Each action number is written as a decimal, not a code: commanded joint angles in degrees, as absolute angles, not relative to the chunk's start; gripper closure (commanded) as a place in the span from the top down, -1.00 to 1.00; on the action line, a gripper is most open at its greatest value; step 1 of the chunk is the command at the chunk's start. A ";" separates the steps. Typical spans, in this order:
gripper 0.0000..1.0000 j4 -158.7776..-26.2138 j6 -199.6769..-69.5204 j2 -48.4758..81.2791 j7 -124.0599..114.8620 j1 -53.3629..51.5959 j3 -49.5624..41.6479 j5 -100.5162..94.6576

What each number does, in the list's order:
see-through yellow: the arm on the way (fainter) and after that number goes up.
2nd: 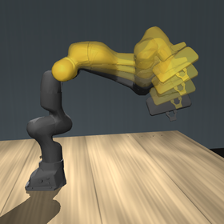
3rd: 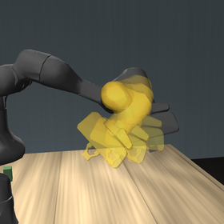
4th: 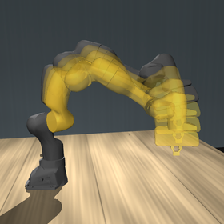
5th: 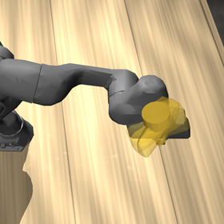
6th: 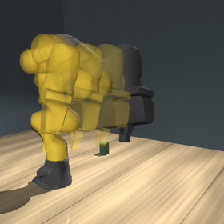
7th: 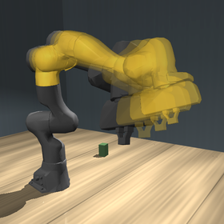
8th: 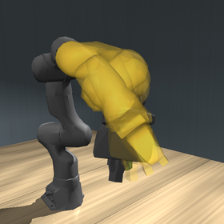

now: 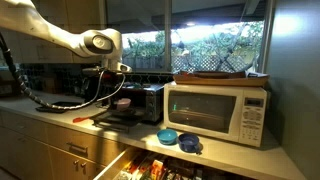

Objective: Remove green packet from the drawer and put it on the counter

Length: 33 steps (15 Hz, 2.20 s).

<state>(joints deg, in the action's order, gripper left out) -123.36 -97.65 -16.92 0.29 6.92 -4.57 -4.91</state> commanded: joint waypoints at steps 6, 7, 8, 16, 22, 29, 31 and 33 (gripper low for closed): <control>1.00 -123.22 -97.51 -16.89 0.22 6.48 -4.98 -5.01; 1.00 -123.59 -98.23 -16.60 -0.52 6.97 -5.22 -5.64; 1.00 -124.90 -99.64 -16.01 -1.40 8.04 -5.85 -7.29; 1.00 -130.13 -98.08 -9.11 -1.24 12.89 -9.93 -26.26; 1.00 -132.97 -102.64 -12.08 -3.39 12.35 -10.07 -26.71; 1.00 -140.50 -127.97 -8.95 -7.23 14.64 -12.78 -25.24; 1.00 -141.40 -132.96 -5.64 -4.80 15.22 -14.31 -22.61; 1.00 -141.18 -135.89 -1.67 1.43 15.34 -15.94 -17.09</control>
